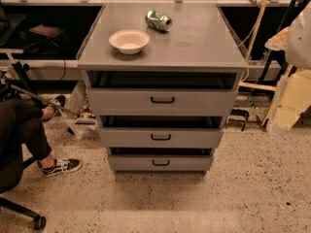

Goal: Open top drawer

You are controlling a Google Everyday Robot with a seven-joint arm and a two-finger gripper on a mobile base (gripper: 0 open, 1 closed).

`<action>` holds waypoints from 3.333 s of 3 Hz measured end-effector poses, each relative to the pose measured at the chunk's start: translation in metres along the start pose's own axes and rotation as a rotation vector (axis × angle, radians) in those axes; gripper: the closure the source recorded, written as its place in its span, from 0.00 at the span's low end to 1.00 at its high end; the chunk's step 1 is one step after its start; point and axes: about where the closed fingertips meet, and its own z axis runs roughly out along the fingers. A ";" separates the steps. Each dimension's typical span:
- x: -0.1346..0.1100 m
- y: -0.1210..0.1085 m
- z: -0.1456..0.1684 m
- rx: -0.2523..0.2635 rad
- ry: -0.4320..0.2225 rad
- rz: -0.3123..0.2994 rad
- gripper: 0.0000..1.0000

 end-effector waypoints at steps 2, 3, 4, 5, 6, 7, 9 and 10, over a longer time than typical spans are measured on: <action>0.000 -0.004 0.010 -0.002 -0.020 0.004 0.00; 0.008 -0.009 0.067 -0.052 -0.073 0.059 0.00; -0.009 -0.017 0.135 -0.039 -0.055 0.093 0.00; 0.000 -0.035 0.202 0.016 0.062 0.151 0.00; 0.009 -0.071 0.238 0.118 0.170 0.198 0.00; 0.008 -0.070 0.238 0.117 0.168 0.197 0.00; -0.018 -0.119 0.273 0.129 0.051 0.116 0.00; -0.044 -0.150 0.276 0.180 0.021 0.073 0.00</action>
Offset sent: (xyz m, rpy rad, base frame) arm 0.0148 -0.0010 -0.0262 0.0481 0.0159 0.0062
